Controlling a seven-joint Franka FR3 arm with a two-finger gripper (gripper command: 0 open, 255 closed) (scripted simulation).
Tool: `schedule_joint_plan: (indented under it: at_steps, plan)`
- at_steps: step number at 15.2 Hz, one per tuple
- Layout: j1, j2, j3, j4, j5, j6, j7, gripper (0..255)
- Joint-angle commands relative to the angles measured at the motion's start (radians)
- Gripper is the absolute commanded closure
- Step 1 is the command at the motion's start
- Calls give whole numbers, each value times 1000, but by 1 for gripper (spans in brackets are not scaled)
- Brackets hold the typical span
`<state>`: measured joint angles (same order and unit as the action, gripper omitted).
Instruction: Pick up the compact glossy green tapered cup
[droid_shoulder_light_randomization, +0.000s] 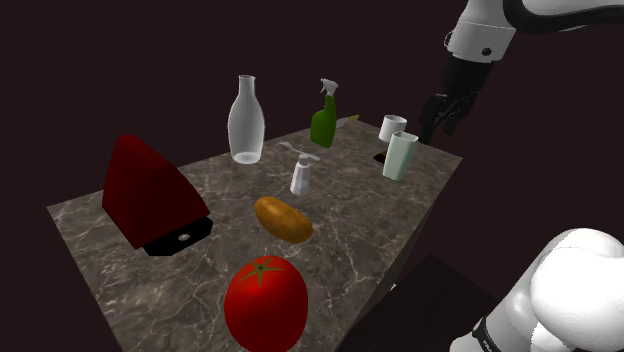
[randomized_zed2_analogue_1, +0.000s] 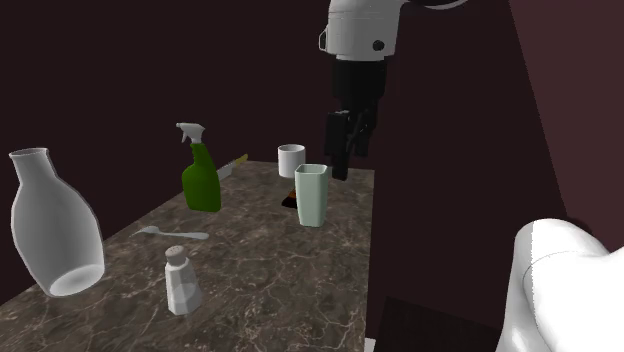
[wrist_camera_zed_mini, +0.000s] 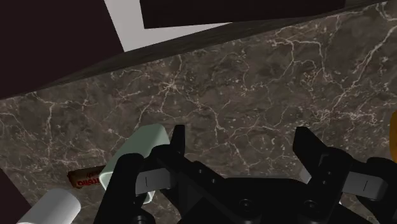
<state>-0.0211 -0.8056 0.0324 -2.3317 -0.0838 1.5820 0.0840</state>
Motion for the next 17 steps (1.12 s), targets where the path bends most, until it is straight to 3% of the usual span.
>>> schedule_joint_plan:
  at_steps: [1, 9, 17]
  plan:
    - [0, 0, 0, 0, 0, 0, 0, 0]
    - [10, 203, -190, 58, -50, 165, -275, 0]
    - [38, 450, -337, 197, -10, 274, -529, 0]
